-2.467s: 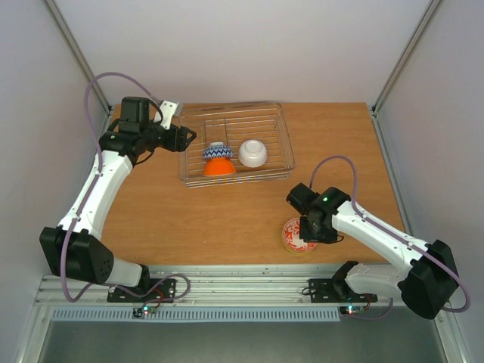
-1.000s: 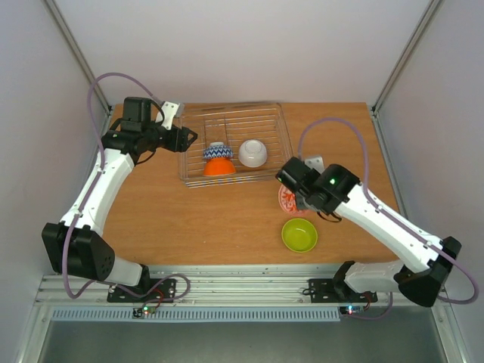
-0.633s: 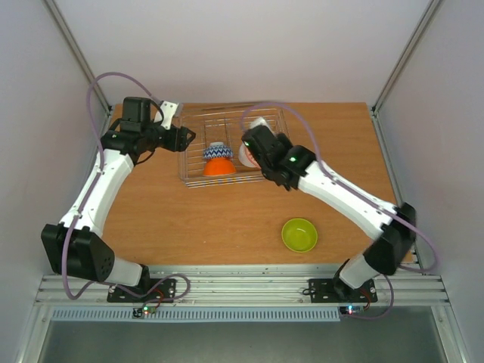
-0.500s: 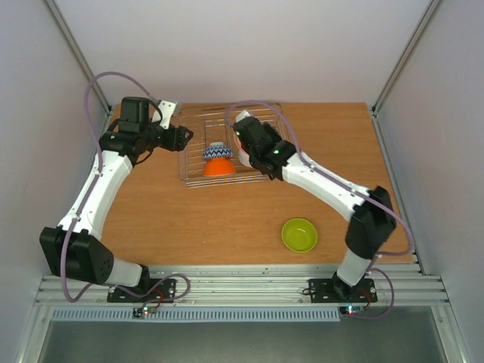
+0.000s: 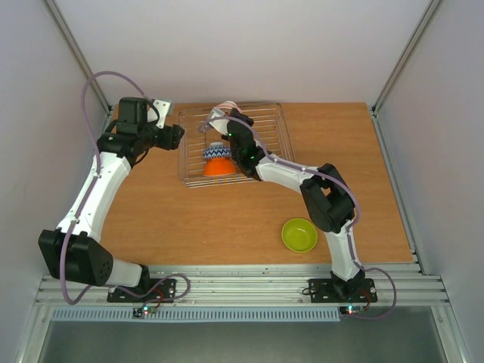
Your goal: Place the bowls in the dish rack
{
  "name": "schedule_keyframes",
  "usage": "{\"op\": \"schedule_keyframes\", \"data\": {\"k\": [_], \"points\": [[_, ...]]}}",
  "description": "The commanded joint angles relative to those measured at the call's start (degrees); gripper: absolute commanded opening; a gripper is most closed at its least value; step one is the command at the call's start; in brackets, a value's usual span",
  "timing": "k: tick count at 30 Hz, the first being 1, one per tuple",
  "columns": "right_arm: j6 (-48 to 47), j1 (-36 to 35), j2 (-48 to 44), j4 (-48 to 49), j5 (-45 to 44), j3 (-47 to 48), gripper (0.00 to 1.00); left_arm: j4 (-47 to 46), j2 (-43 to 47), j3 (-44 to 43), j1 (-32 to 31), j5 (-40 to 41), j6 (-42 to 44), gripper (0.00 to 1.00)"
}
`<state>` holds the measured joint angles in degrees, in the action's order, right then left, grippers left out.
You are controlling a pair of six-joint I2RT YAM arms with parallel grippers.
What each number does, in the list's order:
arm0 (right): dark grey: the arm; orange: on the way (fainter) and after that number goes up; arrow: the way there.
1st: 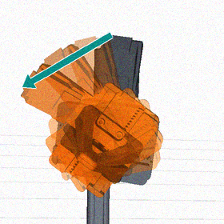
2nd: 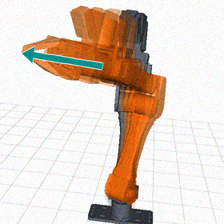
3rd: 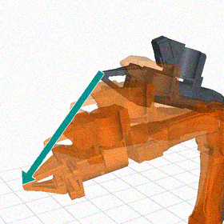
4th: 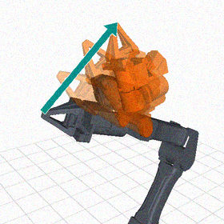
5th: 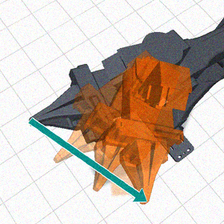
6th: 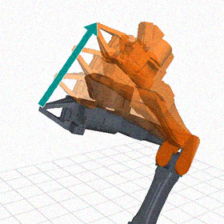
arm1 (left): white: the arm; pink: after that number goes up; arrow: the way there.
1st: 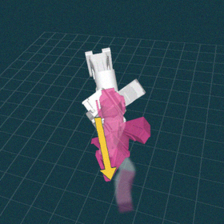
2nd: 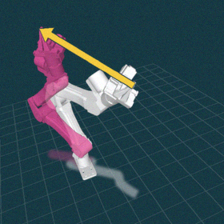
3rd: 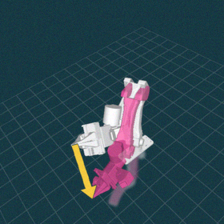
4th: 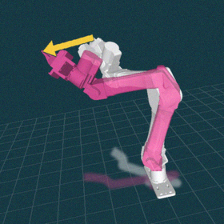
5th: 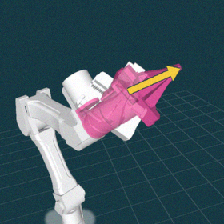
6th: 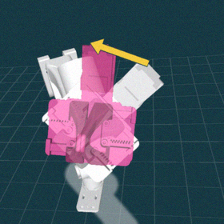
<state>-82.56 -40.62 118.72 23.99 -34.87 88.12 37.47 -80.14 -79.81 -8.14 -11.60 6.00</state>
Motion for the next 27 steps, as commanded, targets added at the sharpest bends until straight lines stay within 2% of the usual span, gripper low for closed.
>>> {"op": "schedule_keyframes", "data": {"k": [1,9,27], "points": [[-7.6,-0.4,1.8,19.1,3.0,1.5,0.01,-2.9,1.2,0.6,0.3,1.3,-0.1,0.7],[-8.2,-0.4,3.5,23.1,6.2,-1.1,0.01,-2.9,0.1,0.8,0.3,-0.1,0.0,0.7],[-6.5,-1.6,8.2,20.0,8.5,-3.0,0.01,-2.6,-0.5,0.7,0.3,-0.8,0.2,0.7]]}}
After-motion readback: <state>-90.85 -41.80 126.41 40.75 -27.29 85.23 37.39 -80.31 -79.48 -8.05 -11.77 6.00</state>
